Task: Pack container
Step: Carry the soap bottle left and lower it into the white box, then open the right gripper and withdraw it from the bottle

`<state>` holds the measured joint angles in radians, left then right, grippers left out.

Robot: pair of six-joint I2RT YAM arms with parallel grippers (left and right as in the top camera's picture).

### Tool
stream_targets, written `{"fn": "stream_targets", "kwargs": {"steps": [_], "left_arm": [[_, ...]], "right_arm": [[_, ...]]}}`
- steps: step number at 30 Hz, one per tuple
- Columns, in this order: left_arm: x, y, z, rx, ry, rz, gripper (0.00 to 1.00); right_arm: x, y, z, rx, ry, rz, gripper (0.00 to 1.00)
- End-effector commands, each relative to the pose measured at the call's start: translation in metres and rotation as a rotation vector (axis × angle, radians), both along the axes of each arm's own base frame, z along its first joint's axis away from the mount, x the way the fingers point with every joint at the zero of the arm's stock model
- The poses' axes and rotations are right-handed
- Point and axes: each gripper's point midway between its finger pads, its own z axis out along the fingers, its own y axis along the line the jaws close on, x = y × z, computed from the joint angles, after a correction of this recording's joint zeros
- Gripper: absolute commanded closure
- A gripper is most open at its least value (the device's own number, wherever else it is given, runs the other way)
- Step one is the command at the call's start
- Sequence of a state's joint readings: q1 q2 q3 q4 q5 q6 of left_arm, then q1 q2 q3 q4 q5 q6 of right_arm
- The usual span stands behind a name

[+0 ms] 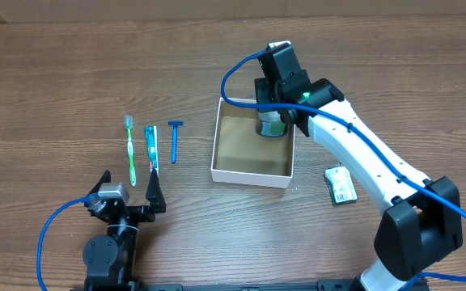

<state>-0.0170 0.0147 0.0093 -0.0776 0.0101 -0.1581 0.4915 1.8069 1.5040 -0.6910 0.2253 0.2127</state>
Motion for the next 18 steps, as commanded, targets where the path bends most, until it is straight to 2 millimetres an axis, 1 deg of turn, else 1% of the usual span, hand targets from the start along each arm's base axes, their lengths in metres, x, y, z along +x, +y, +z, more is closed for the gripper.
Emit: {"fn": "stream_targets", "kwargs": {"steps": [1,3,4,6,8,9,10,11,12,13,15,17,18], "left_arm": [[0.0,0.001,0.0,-0.014,-0.006,0.008,0.0],[0.0,0.001,0.0,-0.014,-0.006,0.008,0.0],[0.0,0.001,0.0,-0.014,-0.006,0.008,0.0],[0.0,0.001,0.0,-0.014,-0.006,0.008,0.0],[0.0,0.001,0.0,-0.014,-0.006,0.008,0.0],[0.0,0.001,0.0,-0.014,-0.006,0.008,0.0],[0.0,0.001,0.0,-0.014,-0.006,0.008,0.0],[0.0,0.001,0.0,-0.014,-0.006,0.008,0.0],[0.0,0.001,0.0,-0.014,-0.006,0.008,0.0],[0.0,0.001,0.0,-0.014,-0.006,0.008,0.0],[0.0,0.001,0.0,-0.014,-0.006,0.008,0.0],[0.0,0.001,0.0,-0.014,-0.006,0.008,0.0],[0.0,0.001,0.0,-0.014,-0.006,0.008,0.0]], "right_arm": [[0.001,0.002,0.009,0.016,-0.02,-0.002,0.33],[0.003,0.002,0.011,0.018,-0.027,-0.002,0.25],[0.003,0.003,0.016,0.022,-0.035,-0.001,0.23],[0.005,0.002,0.031,0.031,-0.062,-0.001,0.19],[0.003,-0.008,0.055,0.02,-0.106,-0.036,0.18],[0.001,-0.017,0.063,0.017,-0.12,-0.081,0.18],[-0.004,-0.032,0.072,0.012,-0.128,-0.137,0.17],[-0.008,-0.042,0.078,0.011,-0.127,-0.172,0.16],[-0.016,-0.058,0.084,0.013,-0.115,-0.213,0.15],[-0.021,-0.068,0.087,0.014,-0.104,-0.237,0.15],[-0.038,-0.104,0.089,-0.008,-0.051,-0.314,0.12],[-0.052,-0.132,0.085,-0.031,0.006,-0.379,0.1],[-0.059,-0.144,0.08,-0.043,0.048,-0.407,0.08]]}}
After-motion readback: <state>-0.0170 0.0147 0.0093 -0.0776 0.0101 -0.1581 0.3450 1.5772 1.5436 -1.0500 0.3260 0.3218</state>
